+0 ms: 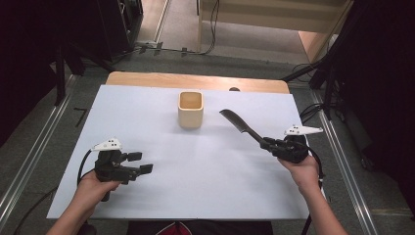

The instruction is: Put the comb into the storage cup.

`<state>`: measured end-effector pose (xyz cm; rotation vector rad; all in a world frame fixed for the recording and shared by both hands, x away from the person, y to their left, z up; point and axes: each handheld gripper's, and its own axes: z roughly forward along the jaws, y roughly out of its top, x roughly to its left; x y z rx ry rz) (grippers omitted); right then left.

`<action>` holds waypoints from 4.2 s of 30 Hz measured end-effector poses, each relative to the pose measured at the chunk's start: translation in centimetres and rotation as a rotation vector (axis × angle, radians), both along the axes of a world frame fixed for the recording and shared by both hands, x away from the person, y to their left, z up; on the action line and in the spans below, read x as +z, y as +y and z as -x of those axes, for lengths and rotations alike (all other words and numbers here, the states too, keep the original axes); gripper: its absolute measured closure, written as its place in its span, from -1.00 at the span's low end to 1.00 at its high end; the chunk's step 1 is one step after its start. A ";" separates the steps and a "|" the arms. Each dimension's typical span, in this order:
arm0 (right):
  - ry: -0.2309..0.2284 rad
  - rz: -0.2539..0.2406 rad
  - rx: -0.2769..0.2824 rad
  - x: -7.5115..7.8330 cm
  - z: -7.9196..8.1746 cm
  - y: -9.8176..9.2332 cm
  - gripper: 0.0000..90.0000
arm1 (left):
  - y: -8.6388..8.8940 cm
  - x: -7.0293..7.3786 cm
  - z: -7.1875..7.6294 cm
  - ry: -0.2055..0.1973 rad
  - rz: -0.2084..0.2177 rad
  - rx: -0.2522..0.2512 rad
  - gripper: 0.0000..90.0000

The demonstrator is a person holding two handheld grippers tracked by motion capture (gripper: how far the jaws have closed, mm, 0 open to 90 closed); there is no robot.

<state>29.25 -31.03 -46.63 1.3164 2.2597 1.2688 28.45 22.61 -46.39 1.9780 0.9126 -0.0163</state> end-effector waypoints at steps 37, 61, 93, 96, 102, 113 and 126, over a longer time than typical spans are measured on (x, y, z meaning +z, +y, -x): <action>0.014 -0.028 0.161 2.8 1.8 8.3 0.56 | 1.4 0.4 0.2 0.120 0.088 0.094 -0.52; -0.010 -0.031 0.201 3.0 1.1 14.1 0.56 | 1.5 0.9 1.1 0.100 0.077 0.146 -0.52; -0.122 -0.029 0.078 2.4 -0.8 22.5 0.56 | -0.5 3.3 -1.4 0.106 0.092 0.217 -0.50; -0.139 -0.022 0.069 2.1 -0.8 23.0 0.56 | -0.7 3.5 -1.7 0.106 0.100 0.226 -0.50; -0.141 -0.059 0.038 1.6 -0.9 23.8 0.56 | -1.1 3.7 -2.5 0.113 0.124 0.241 -0.50; -0.237 -0.117 -0.051 0.5 0.1 26.1 0.56 | -2.0 4.0 -3.6 0.108 0.134 0.257 -0.50; -0.267 -0.173 -0.099 -0.4 0.0 27.4 0.56 | -3.0 4.4 -5.1 0.070 0.156 0.300 -0.49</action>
